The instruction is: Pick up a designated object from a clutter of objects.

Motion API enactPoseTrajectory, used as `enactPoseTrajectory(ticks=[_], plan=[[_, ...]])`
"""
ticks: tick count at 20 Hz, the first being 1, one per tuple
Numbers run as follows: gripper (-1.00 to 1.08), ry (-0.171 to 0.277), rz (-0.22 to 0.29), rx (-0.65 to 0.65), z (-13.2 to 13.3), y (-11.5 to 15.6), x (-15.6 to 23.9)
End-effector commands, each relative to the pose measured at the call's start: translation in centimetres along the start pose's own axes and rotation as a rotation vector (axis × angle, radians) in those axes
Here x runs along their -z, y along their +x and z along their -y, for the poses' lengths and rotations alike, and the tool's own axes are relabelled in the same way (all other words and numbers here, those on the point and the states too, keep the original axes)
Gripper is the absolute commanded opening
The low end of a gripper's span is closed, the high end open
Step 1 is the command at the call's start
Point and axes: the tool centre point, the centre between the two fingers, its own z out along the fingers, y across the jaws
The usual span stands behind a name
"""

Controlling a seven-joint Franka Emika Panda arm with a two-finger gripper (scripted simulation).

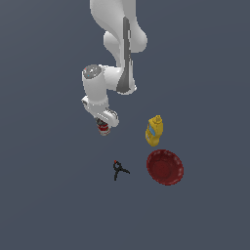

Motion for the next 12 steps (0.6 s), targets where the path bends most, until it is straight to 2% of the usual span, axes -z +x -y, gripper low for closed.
enactPoseTrajectory(ticks=[1,8,9,12], plan=[[1.0,0.0,-0.001,-0.001,-0.01,0.01,-0.7],[1.0,0.001,-0.001,-0.001,0.05,0.07,-0.96],[-1.0,0.001,-0.001,-0.001,0.05,0.07,-0.96],[-1.0,0.001,-0.001,-0.001,0.05,0.07,-0.96]])
